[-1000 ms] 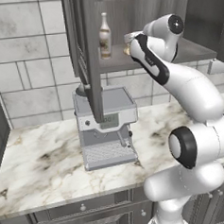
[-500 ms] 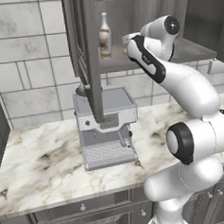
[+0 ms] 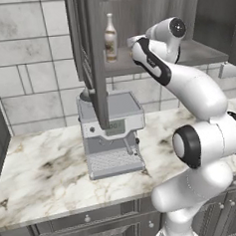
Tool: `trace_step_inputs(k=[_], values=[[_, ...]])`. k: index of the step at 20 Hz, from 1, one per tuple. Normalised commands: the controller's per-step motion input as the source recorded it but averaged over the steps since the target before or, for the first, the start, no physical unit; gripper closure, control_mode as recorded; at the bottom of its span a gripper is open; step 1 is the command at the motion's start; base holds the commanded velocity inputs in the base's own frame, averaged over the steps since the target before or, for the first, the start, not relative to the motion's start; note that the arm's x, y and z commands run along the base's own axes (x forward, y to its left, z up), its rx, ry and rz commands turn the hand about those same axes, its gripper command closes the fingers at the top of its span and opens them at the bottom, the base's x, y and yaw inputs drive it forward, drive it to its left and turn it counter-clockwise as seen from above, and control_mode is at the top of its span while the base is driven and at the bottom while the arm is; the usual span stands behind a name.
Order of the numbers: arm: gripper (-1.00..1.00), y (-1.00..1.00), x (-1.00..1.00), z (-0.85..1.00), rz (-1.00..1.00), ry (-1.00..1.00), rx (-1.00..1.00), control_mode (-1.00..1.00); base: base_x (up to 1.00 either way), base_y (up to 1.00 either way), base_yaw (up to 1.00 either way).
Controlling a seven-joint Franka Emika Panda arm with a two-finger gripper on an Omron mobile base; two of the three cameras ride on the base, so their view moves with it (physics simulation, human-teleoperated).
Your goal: Get the candle and the liquor from the cabinet and move them to the dining counter.
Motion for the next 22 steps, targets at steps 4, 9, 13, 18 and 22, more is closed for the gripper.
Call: trace_step_inputs(k=[4, 9, 13, 18, 22], values=[[-1.00, 0.03, 0.16, -0.08, 0.00, 0.01, 0.00, -1.00, 0.00, 0.00, 0.00], [-1.00, 0.07, 0.15, -0.12, 0.00, 0.01, 0.00, -1.00, 0.00, 0.00, 0.00], [-1.00, 0.05, 0.14, -0.10, 0.00, 0.01, 0.00, -1.00, 0.00, 0.00, 0.00], [1.00, 0.00, 0.09, -0.05, 0.00, 0.00, 0.00, -1.00, 0.00, 0.00, 0.00], [1.00, 0.00, 0.08, -0.06, 0.00, 0.01, 0.00, -1.00, 0.00, 0.00, 0.00]])
